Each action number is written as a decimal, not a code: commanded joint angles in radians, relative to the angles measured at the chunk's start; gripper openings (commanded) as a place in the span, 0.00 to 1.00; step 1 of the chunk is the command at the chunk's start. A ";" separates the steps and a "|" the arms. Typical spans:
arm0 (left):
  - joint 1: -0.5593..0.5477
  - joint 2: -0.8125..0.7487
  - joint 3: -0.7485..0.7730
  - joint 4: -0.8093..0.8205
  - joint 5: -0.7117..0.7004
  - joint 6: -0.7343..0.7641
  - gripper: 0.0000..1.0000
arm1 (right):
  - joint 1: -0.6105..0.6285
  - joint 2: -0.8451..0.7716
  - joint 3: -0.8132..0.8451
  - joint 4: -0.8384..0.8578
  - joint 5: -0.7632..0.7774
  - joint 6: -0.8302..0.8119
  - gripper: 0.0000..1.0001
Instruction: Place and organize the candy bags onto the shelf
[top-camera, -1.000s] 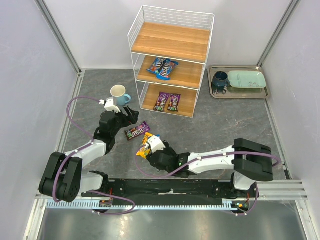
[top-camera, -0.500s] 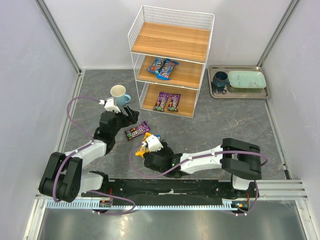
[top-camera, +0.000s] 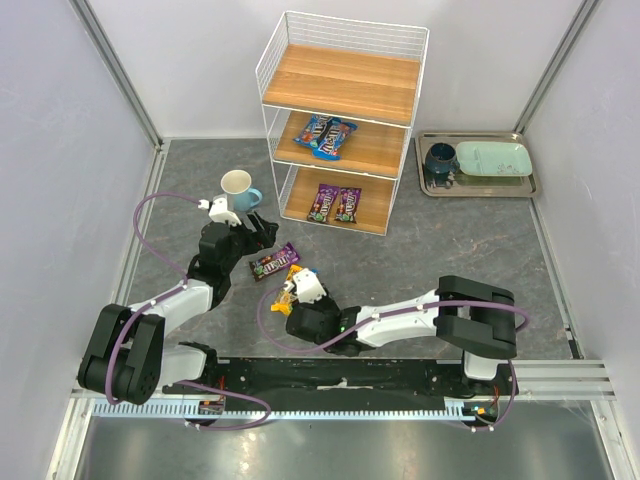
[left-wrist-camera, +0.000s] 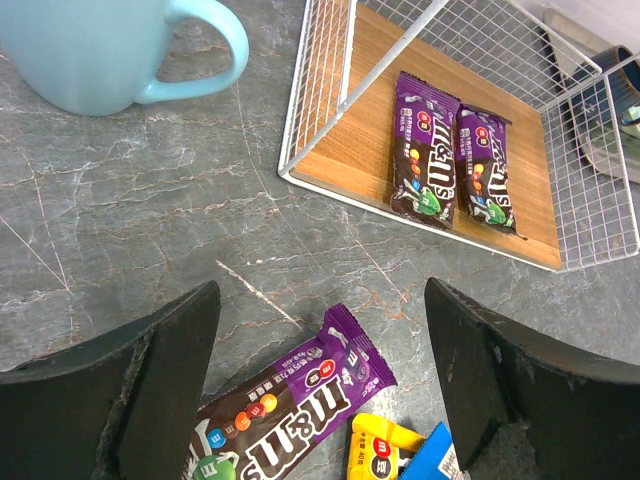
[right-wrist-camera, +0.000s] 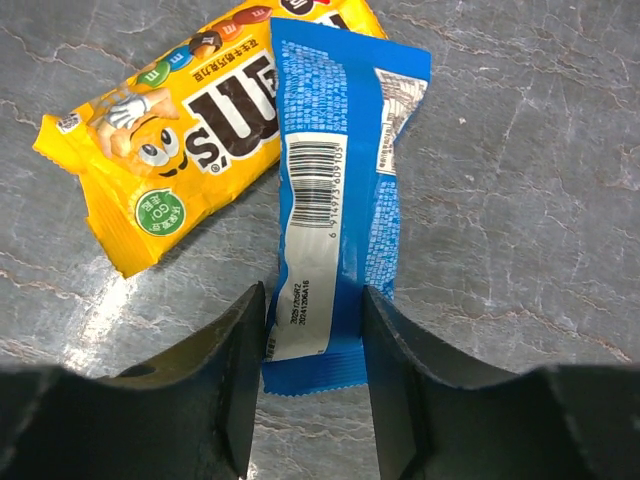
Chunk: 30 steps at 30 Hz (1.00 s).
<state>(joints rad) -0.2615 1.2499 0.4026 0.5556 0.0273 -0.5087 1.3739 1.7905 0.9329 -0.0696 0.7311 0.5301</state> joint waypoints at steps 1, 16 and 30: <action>0.001 0.002 0.008 0.040 -0.010 -0.027 0.90 | -0.015 -0.057 -0.037 0.028 -0.004 0.057 0.47; -0.001 0.003 0.010 0.041 -0.009 -0.031 0.90 | -0.219 -0.384 -0.439 0.534 -0.395 0.228 0.41; 0.001 0.002 0.010 0.041 -0.009 -0.031 0.90 | -0.299 -0.316 -0.534 0.875 -0.648 0.468 0.36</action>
<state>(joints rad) -0.2615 1.2503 0.4026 0.5556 0.0277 -0.5095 1.1019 1.4464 0.4465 0.6014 0.1722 0.8680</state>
